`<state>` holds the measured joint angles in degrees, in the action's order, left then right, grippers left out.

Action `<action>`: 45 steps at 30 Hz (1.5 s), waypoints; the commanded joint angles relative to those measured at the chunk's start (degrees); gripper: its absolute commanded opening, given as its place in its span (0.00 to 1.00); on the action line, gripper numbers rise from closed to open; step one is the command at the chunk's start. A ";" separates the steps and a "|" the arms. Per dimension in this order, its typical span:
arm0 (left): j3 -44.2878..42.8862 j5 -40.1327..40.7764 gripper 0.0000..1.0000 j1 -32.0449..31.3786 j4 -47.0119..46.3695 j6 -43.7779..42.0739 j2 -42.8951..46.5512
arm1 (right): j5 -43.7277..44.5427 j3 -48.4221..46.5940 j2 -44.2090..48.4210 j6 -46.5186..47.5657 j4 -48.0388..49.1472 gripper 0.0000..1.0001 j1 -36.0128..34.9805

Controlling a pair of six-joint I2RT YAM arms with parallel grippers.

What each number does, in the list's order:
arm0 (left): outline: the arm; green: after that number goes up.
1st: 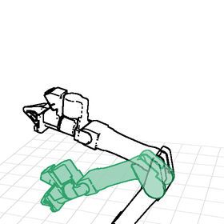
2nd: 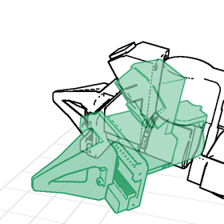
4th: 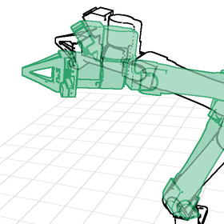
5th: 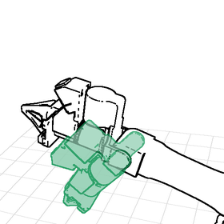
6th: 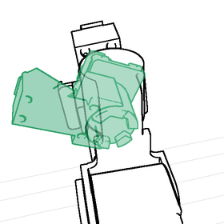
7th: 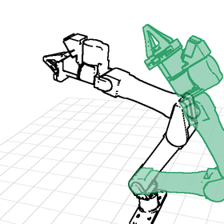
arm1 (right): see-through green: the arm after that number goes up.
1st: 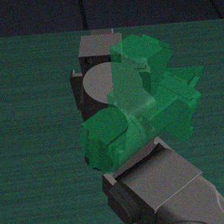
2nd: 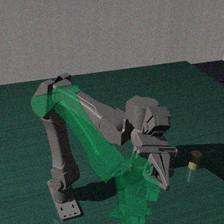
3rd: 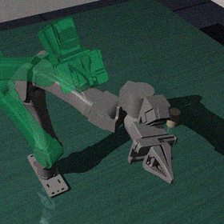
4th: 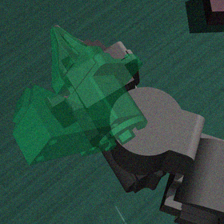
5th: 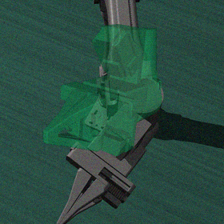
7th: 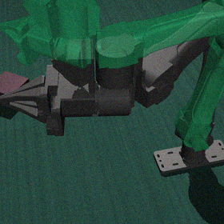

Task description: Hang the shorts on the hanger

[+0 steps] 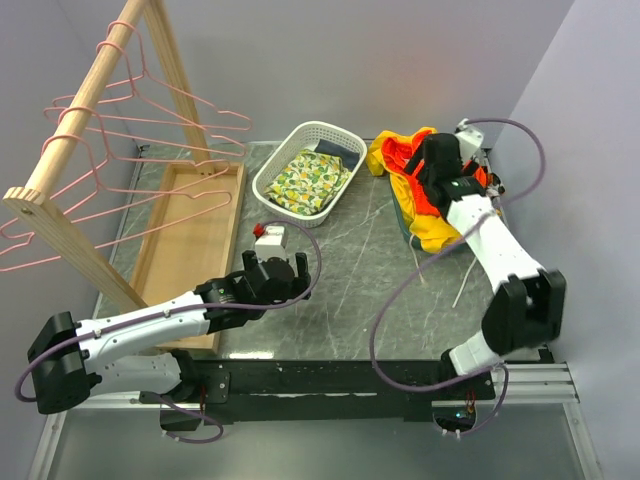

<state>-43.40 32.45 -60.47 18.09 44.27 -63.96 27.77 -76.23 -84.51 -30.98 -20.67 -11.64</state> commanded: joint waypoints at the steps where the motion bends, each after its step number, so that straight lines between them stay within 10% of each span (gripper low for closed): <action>1: -1.52 -0.01 0.96 -0.18 -0.51 -0.15 2.00 | -0.43 -4.19 -7.94 0.57 -1.04 0.93 0.56; 10: -1.25 0.25 0.97 -0.18 -0.42 -1.38 2.44 | 0.44 -2.97 -10.33 -1.80 2.02 0.64 2.41; 17: -2.39 0.25 0.96 -0.18 -0.51 -2.08 1.48 | 0.71 -3.04 -5.67 -0.57 1.51 0.00 2.85; 45: -8.72 1.65 0.97 0.26 2.66 -2.79 4.64 | -5.61 -49.71 -11.64 9.97 -2.72 0.00 2.67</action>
<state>-49.65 32.88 -60.45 21.34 42.59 -61.28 25.67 -118.10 -95.39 -23.22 -27.70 -9.02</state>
